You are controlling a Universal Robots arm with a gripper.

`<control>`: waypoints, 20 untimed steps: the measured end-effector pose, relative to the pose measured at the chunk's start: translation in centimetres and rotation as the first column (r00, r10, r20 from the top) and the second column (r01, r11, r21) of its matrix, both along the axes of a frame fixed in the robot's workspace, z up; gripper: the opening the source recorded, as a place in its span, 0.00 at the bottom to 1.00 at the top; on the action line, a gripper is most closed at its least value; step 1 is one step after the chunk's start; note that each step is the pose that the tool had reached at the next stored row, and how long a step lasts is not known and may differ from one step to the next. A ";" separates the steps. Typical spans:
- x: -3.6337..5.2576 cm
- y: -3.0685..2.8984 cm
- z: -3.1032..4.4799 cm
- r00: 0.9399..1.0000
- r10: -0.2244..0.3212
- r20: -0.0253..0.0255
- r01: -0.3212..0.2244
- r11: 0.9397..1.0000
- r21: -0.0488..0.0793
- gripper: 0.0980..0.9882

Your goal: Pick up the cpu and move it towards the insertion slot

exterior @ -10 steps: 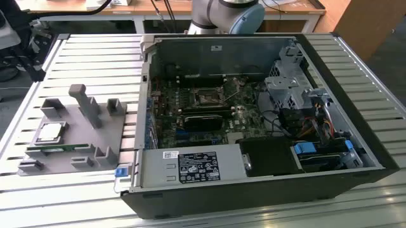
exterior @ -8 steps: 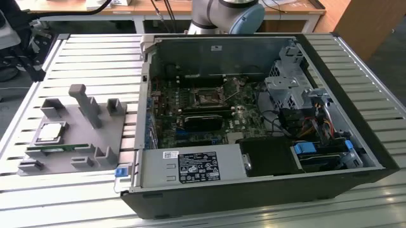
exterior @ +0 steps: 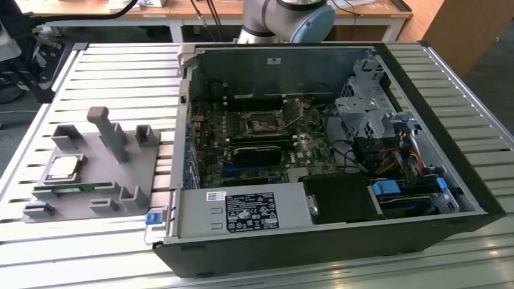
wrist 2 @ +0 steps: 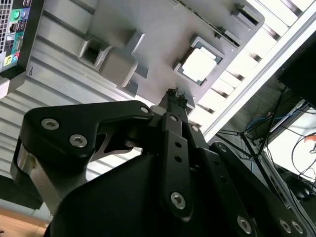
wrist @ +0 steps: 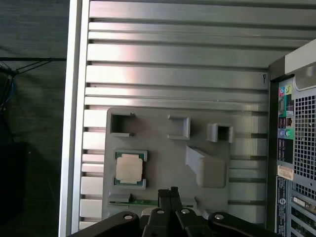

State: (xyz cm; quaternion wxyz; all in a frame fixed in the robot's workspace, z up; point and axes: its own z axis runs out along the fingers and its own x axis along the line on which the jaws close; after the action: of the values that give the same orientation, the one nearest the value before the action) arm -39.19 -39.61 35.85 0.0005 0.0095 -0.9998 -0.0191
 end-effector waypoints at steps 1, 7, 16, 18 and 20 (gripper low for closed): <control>-0.16 0.00 -0.02 1.000 0.000 0.000 0.000 1.000 0.000 0.01; -1.56 0.00 -0.14 1.000 0.000 0.000 0.000 1.000 0.000 0.01; -3.74 0.00 -0.43 1.000 0.000 0.000 0.000 1.000 0.000 0.01; -4.16 0.00 -0.51 1.000 0.000 0.000 0.000 1.000 0.000 0.01; -4.61 0.00 -0.60 1.000 0.000 0.000 0.000 1.000 0.000 0.01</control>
State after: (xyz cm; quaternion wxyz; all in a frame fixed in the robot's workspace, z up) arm -43.80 -39.61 35.25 0.0004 0.0095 -0.9998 -0.0191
